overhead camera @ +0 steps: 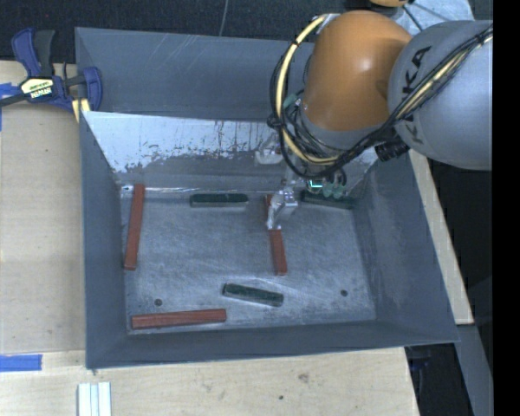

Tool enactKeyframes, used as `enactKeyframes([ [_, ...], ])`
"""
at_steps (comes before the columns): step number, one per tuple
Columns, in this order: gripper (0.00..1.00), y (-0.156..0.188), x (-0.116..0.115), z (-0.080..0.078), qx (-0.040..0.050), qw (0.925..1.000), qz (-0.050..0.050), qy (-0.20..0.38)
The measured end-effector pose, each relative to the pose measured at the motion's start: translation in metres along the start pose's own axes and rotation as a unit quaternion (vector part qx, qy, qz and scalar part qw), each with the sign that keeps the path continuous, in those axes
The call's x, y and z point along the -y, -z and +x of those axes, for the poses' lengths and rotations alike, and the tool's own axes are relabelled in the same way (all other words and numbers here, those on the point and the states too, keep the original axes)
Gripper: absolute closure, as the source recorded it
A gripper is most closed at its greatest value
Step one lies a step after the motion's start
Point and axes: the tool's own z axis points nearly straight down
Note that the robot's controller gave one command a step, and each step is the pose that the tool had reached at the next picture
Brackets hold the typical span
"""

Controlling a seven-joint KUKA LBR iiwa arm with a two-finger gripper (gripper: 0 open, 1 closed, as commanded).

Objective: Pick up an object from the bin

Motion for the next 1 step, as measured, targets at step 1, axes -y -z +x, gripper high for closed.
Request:
enactKeyframes([
  [1,0.00,0.0047,0.0002,-0.0017,0.0042,1.0000,0.000,0.000],
])
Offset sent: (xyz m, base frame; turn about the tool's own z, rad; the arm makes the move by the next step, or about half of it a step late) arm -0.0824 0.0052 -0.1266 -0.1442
